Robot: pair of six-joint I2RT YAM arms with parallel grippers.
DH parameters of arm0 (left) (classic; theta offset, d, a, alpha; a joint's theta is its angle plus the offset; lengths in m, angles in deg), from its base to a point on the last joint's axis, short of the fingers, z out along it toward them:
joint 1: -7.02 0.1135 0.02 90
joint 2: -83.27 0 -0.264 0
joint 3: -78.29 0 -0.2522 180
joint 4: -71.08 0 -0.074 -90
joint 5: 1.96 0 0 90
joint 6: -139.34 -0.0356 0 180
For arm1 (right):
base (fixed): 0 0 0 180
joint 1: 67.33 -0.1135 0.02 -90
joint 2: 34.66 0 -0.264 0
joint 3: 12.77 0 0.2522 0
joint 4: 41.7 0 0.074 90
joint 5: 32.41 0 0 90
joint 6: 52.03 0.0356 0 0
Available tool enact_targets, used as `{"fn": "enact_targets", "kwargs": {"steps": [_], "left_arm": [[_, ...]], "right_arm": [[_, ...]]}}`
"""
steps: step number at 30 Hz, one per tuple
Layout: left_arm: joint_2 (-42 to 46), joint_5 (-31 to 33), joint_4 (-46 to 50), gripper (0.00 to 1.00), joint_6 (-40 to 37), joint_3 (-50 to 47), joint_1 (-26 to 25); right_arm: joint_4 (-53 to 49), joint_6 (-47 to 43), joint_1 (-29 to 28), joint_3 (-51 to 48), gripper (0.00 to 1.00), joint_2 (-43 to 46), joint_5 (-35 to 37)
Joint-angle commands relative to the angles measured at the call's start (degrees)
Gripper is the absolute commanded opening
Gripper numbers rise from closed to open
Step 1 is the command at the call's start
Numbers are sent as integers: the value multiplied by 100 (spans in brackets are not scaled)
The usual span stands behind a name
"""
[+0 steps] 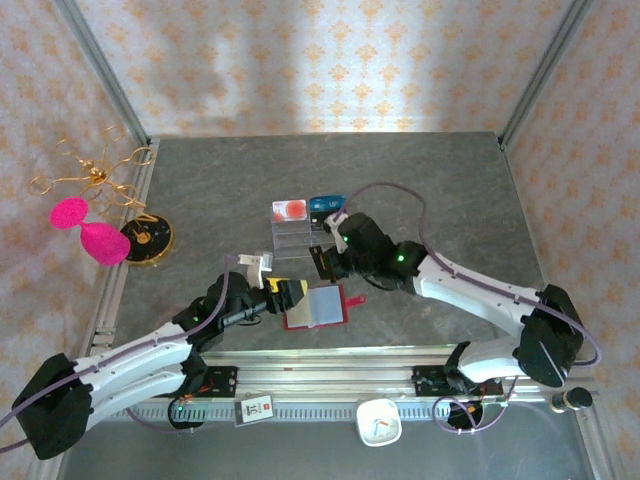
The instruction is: Take the credit cards out of the card holder
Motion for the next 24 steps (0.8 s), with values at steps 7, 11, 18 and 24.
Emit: {"fn": "enact_targets", "kwargs": {"steps": [7,11,18,24], "left_arm": [[474,850,1201,75,108,331,148],[438,944,1033,76,131,201,165],[363,-647,-1262,77,458,-539,386],[608,-1099,-2651,76,738,-966,386]], "right_arm": [[306,-1161,1125,569,0,-252,-2],[288,-712,1175,500,0,-282,-175],[682,85,1083,-591,0,335,-2118],[1061,388,957,-959,0,918,-3223]]}}
